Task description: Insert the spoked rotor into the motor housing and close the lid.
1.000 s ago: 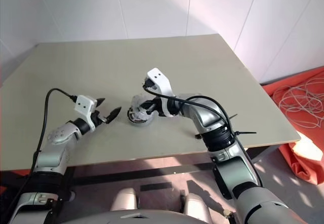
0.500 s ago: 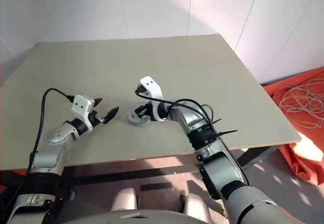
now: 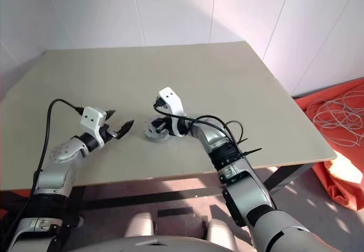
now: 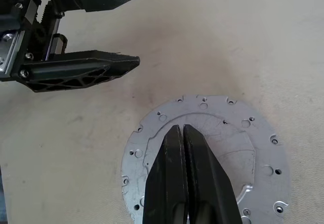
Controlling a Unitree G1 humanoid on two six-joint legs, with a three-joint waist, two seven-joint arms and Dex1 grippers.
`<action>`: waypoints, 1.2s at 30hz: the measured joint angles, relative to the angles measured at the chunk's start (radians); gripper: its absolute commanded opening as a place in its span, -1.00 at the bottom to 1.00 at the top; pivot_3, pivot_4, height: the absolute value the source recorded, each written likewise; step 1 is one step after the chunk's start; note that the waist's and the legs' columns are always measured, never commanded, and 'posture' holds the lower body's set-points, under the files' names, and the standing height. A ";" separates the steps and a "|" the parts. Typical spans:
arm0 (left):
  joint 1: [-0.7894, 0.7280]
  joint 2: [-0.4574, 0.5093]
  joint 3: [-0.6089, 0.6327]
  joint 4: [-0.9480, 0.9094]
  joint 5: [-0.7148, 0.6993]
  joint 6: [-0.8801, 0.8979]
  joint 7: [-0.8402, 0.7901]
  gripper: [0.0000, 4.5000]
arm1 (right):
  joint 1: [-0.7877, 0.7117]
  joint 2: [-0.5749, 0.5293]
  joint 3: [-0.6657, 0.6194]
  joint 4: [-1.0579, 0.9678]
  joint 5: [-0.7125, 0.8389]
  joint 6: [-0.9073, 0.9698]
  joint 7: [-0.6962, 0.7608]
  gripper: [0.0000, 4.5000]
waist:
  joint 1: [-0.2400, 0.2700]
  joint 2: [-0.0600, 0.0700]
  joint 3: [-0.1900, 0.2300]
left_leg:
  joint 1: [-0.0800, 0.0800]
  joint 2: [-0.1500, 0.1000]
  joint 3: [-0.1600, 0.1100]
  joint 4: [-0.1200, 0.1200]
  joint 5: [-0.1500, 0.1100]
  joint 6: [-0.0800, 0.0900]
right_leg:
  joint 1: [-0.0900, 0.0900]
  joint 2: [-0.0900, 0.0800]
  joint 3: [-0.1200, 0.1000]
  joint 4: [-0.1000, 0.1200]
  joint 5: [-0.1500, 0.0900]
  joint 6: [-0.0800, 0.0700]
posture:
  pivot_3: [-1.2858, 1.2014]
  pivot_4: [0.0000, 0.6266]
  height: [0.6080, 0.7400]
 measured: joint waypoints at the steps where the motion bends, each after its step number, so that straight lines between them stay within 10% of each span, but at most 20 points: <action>1: -0.003 0.000 0.000 0.003 0.000 -0.001 -0.001 1.00 | 0.006 -0.009 0.004 -0.010 -0.001 -0.008 0.011 -0.98 | 0.000 0.000 0.000 | 0.000 0.000 0.000 0.000 0.000 0.000 | 0.000 0.000 0.000 0.000 0.000 0.000 | 0.03 -1.00 1.00; 14: -0.049 0.000 -0.004 0.075 0.002 -0.038 -0.024 1.00 | 0.028 -0.075 -0.066 -0.206 0.023 -0.069 0.054 -0.98 | 0.000 0.000 0.000 | -0.006 0.000 0.000 -0.001 0.001 -0.002 | -0.006 0.000 0.000 -0.002 0.000 0.000 | 0.03 -1.00 1.00; 27: -0.082 0.000 -0.006 0.178 0.017 -0.111 -0.052 1.00 | 0.113 -0.059 0.003 -0.045 -0.078 -0.488 0.092 0.98 | -0.003 -0.001 0.000 | -0.008 0.000 0.001 -0.001 0.001 -0.002 | -0.008 0.000 0.000 -0.002 0.000 -0.001 | 0.03 -1.00 1.00; 36: -0.066 0.000 -0.006 0.165 0.016 -0.105 -0.052 1.00 | 0.112 -0.021 0.003 0.034 -0.087 -0.543 0.123 0.98 | -0.003 -0.001 0.000 | -0.015 0.000 0.000 -0.001 0.001 -0.002 | -0.015 0.000 0.000 -0.002 0.000 -0.001 | 0.03 -1.00 1.00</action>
